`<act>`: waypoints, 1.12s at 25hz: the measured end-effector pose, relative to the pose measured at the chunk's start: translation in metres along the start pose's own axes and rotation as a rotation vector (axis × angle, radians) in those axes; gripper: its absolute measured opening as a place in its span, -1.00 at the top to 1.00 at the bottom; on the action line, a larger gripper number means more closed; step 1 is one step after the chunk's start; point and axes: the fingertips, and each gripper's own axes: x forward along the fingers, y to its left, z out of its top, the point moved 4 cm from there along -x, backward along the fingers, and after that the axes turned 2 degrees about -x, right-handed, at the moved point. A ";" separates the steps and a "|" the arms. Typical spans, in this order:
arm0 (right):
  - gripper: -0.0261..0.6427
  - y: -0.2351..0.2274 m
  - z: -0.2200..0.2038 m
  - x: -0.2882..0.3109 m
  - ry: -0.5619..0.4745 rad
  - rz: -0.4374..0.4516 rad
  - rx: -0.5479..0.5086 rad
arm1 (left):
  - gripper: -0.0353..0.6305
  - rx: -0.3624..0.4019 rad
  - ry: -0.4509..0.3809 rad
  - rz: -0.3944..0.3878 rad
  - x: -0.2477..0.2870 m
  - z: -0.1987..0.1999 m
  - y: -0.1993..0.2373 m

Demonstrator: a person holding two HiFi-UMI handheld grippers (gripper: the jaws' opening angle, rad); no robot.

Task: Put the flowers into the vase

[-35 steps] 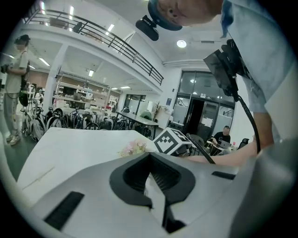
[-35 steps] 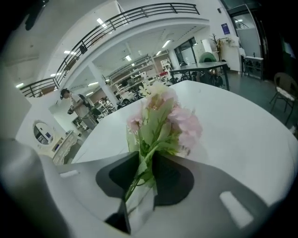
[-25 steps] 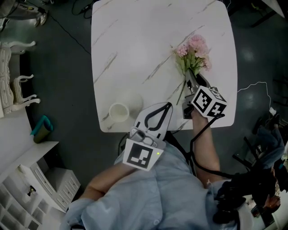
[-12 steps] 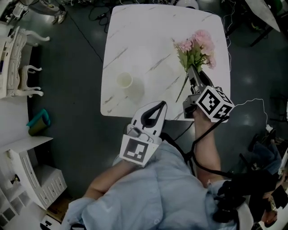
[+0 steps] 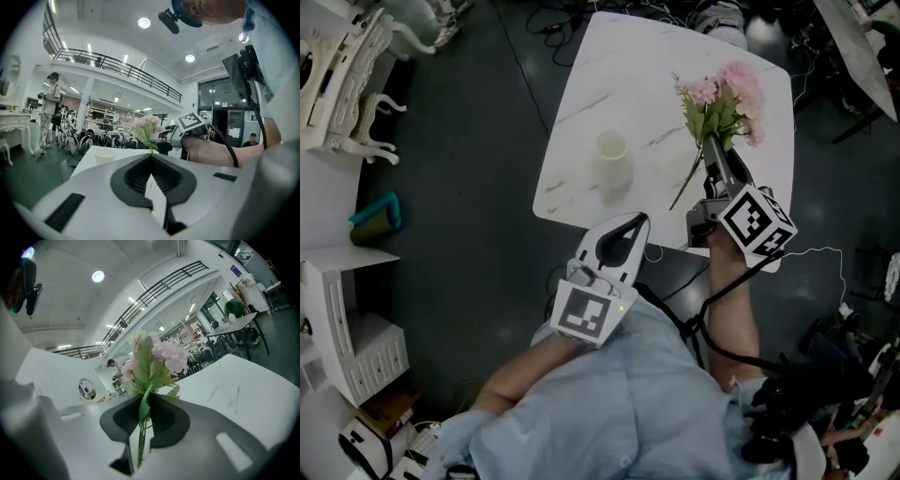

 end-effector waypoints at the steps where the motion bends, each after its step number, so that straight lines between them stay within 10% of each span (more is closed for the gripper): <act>1: 0.83 0.009 0.002 0.007 -0.005 0.015 -0.006 | 0.88 -0.005 -0.008 0.014 -0.004 0.002 0.008; 13: 0.83 0.129 0.053 0.075 -0.128 0.137 -0.090 | 0.88 0.004 -0.135 0.081 -0.042 0.049 0.109; 28: 0.83 0.135 0.019 0.104 -0.192 0.169 -0.206 | 0.88 -0.054 -0.068 0.058 -0.035 0.038 0.150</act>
